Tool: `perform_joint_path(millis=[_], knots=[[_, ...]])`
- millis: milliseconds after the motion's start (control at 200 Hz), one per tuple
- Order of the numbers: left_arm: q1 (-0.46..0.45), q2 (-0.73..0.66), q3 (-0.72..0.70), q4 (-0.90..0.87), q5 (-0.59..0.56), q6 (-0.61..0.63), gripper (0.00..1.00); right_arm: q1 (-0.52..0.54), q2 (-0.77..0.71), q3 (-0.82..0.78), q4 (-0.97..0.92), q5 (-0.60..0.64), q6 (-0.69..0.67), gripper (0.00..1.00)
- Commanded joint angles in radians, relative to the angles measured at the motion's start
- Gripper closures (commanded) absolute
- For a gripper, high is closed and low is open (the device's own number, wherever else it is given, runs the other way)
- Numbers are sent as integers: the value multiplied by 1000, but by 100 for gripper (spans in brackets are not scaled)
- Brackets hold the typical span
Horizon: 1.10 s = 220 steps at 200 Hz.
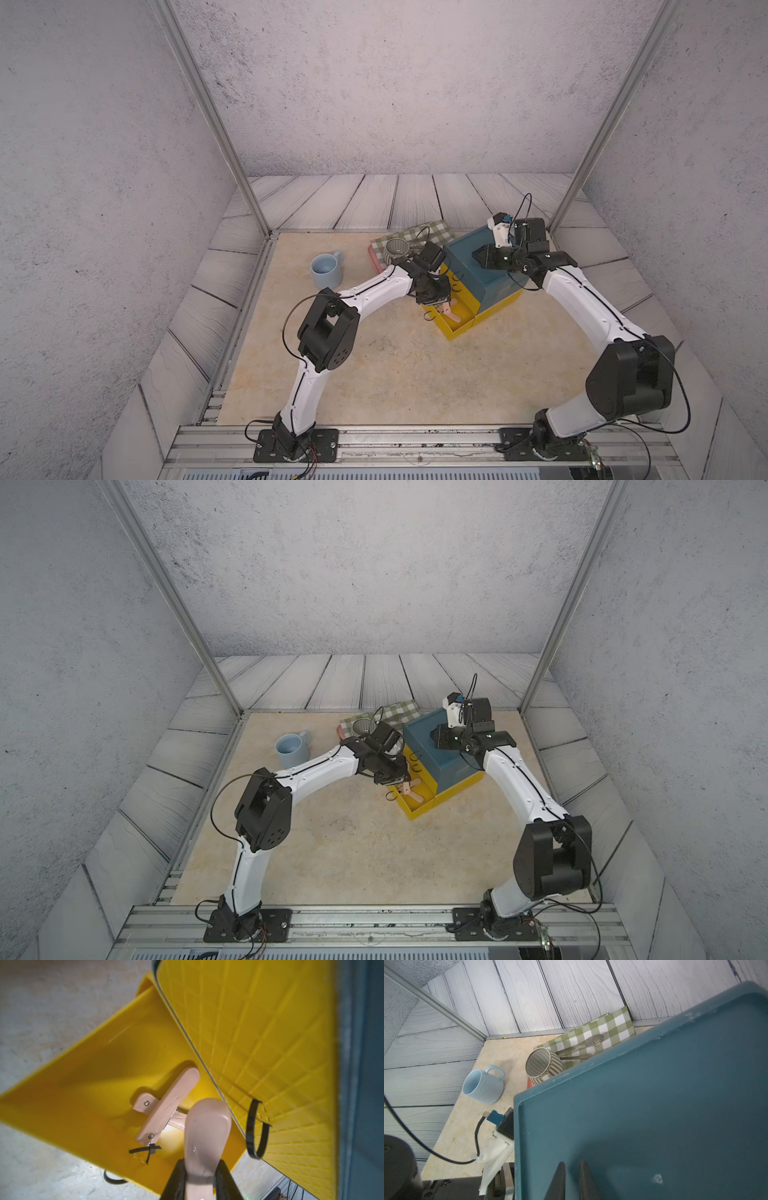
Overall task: Place the fruit knives into the drawer by color
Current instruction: Place the fruit knife in the drawer.
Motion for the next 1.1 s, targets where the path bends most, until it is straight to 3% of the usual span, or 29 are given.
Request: perform_joint_path(millis=[0,545,956,1096], knots=[[-1,24,28,18,-12,-21,85,1,151,-148,-449,112,-1,84],[0,80,51,49,-21,-83,83,0,158,-150,-441,106,0,84],[0,101,58,51,-12,-89,65,0,152,-153,-440,105,0,84],[1,102,63,49,-8,-90,64,0,151,-153,-441,106,1,84]])
